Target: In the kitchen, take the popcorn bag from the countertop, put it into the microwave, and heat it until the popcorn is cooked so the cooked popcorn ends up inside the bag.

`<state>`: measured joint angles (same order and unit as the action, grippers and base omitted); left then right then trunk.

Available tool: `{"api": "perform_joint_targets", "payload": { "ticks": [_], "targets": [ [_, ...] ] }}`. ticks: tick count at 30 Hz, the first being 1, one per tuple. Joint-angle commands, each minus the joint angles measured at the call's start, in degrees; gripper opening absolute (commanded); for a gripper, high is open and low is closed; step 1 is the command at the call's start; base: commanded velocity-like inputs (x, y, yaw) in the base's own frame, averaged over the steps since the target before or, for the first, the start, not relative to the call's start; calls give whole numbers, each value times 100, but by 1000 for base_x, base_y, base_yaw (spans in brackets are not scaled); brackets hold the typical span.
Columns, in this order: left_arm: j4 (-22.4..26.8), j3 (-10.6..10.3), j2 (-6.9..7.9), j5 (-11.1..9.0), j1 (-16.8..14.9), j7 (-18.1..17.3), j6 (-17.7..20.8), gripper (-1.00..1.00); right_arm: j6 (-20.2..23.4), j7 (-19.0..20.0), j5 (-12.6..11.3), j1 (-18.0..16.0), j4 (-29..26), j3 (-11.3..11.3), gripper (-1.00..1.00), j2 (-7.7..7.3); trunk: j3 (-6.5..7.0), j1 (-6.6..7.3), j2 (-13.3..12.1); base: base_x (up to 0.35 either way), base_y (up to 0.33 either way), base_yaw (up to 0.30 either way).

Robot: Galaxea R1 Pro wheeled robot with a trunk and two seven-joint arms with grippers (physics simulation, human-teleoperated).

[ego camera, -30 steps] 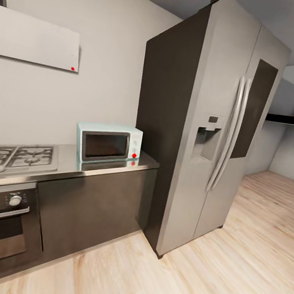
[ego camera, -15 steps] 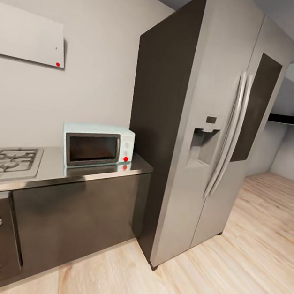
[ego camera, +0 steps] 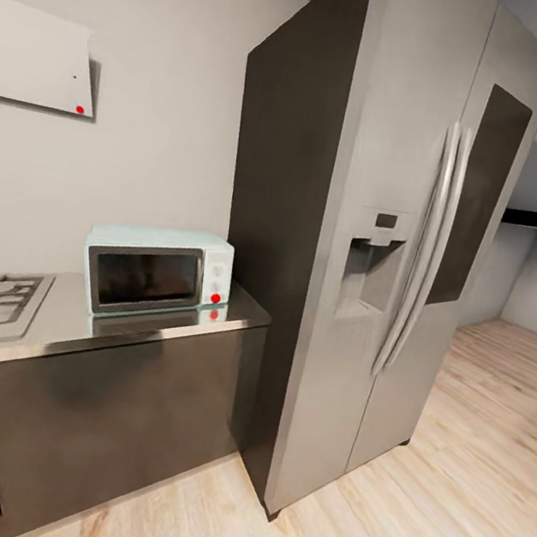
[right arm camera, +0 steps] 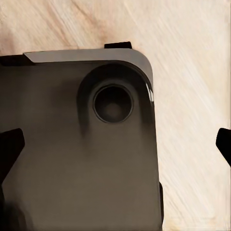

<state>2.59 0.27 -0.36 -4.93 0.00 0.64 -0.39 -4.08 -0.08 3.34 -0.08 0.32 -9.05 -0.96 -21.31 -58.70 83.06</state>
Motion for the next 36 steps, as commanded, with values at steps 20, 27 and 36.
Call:
{"api": "perform_joint_targets", "payload": {
  "ticks": [20,27,36],
  "targets": [
    [13,9,1,-131,0,7,-22,100,-32,-1,35,-1,4,-41,100,-1,-5,-3,2,267,-156,264],
    [13,9,1,-131,0,7,-22,100,-27,-1,35,-1,4,-39,100,-1,-5,-3,2,124,-91,270],
    [14,9,3,-131,0,7,-22,100,-27,-1,35,-1,4,-35,100,-1,-5,-3,2,3,-2,270]
  ]
}}
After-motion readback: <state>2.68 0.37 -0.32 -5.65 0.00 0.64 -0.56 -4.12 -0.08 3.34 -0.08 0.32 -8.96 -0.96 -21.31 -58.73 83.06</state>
